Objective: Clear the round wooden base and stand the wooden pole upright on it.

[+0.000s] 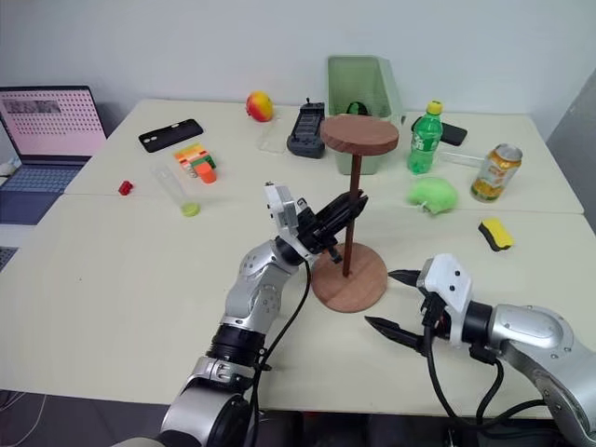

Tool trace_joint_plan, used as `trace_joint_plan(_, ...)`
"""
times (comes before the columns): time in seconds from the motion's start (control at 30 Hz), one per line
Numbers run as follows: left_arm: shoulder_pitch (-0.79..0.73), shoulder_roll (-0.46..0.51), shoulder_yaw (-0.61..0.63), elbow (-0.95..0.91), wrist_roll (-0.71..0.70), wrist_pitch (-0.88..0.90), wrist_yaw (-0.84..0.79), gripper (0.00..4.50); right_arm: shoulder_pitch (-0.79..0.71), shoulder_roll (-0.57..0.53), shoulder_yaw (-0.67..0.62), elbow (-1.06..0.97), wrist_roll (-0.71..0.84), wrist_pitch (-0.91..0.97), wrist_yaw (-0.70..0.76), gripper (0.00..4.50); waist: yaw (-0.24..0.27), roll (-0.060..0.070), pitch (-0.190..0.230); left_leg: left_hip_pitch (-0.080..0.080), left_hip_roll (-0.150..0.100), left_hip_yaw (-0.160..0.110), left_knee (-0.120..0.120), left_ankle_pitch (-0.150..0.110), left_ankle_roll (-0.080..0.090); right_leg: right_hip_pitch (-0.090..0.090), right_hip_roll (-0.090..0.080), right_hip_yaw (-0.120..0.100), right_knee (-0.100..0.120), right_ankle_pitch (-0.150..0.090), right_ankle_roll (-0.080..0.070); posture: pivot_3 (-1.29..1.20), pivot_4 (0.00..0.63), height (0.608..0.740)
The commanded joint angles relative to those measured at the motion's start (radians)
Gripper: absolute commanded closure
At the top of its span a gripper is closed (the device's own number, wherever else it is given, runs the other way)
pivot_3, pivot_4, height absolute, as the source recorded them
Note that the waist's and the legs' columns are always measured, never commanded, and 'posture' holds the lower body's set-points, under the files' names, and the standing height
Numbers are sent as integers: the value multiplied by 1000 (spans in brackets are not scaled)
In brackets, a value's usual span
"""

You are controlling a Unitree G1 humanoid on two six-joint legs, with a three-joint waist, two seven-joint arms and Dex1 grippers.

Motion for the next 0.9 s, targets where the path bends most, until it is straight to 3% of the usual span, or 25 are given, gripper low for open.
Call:
trace_joint_plan(0.03, -4, -14, -10, 25, 18, -63, -19, 4222, 3, 3, -11, -36, 13, -4, -8, 0, 1, 0, 0, 0, 0, 0, 0, 0, 0, 0, 0, 0, 0, 0, 0, 0, 150, 740)
trace_joint_plan(0.5, -15, -25, -18, 138, 43, -194, -43, 4222, 26, 14, -28, -23, 2, -25, -22, 0, 5, 0, 0, 2, 0, 0, 0, 0, 1, 2, 0, 0, 0, 0, 0, 0, 150, 740)
trace_joint_plan(0.7, 49, 70, -48, 64, 39, -111, -111, 4222, 19, 19, -36, -14, 11, -8, -29, 0, 2, 0, 0, 12, 0, -1, -2, -1, 2, 12, 0, 0, -2, 0, 0, 0, 150, 740)
trace_joint_plan(0.9, 48, 150, -54, 43, 60, 26, -64, 4222, 3, 27, -49, -10, 46, 14, -37, 0, -8, 0, -3, 17, 1, -3, -3, -1, 2, 16, 2, 1, -2, 0, 0, 0, 150, 740)
